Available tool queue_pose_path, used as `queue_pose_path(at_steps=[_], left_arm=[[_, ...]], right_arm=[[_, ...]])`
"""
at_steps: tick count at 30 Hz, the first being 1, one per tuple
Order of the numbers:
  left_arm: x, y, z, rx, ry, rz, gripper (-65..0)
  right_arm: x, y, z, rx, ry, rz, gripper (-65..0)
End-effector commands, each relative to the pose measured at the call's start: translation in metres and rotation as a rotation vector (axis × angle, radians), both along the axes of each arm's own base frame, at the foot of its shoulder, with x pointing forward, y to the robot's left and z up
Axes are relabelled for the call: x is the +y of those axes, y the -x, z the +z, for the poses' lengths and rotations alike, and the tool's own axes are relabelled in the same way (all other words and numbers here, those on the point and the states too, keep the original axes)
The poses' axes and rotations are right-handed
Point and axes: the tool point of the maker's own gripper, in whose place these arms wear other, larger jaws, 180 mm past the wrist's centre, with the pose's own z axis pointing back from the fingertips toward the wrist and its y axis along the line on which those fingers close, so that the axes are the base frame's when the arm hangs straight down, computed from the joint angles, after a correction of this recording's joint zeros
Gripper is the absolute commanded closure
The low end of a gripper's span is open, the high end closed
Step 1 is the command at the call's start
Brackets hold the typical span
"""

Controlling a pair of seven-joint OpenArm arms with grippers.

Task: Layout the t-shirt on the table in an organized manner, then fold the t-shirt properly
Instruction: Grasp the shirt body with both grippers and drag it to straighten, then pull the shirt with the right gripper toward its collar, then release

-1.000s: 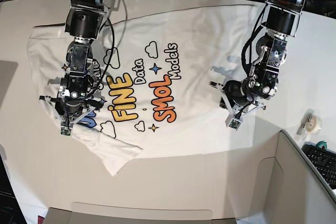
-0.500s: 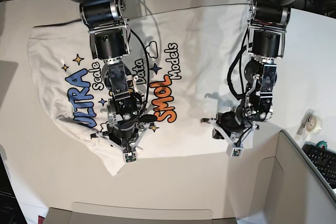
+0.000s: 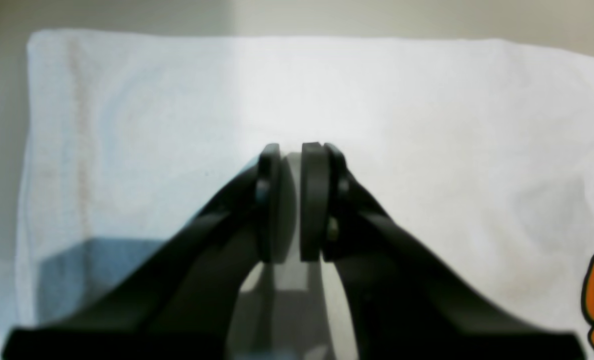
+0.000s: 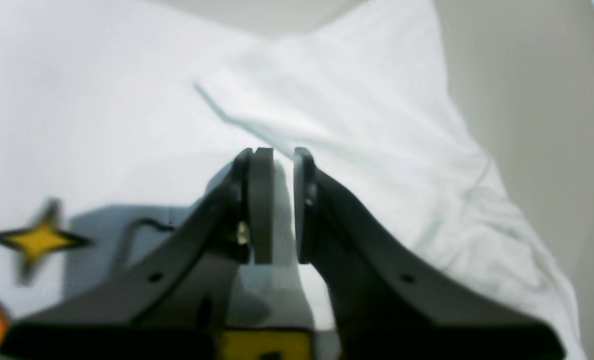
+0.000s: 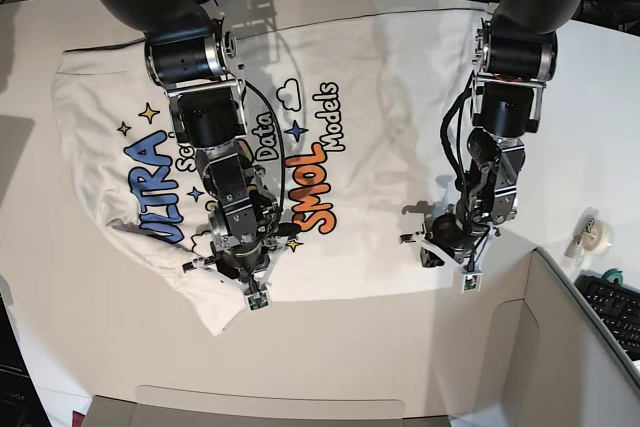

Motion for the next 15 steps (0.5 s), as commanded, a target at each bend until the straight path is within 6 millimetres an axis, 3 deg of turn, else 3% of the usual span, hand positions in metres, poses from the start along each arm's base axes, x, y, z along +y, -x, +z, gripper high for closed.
queue_pose_path(at_steps=[1,8,11,15], left_arm=[[0.016,0.009,-0.011,0.061,-0.041,0.014,-6.7],[0.038,0.020,-0.019,0.084,-0.072,0.034,-6.7],[0.049,0.037,-0.034,0.119,-0.087,0.041,-6.7],[0.050,0.042,-0.039,0.130,-0.090,0.038,-6.7]], right_arm=[[-0.011,-0.018,0.026,-0.070,0.022,-0.015,-7.5],[-0.053,-0.012,0.007,-0.025,0.081,-0.044,-7.5],[-0.078,-0.010,0.001,-0.009,0.113,-0.065,-7.6],[-0.107,-0.014,0.009,-0.007,0.149,-0.097,-7.6]])
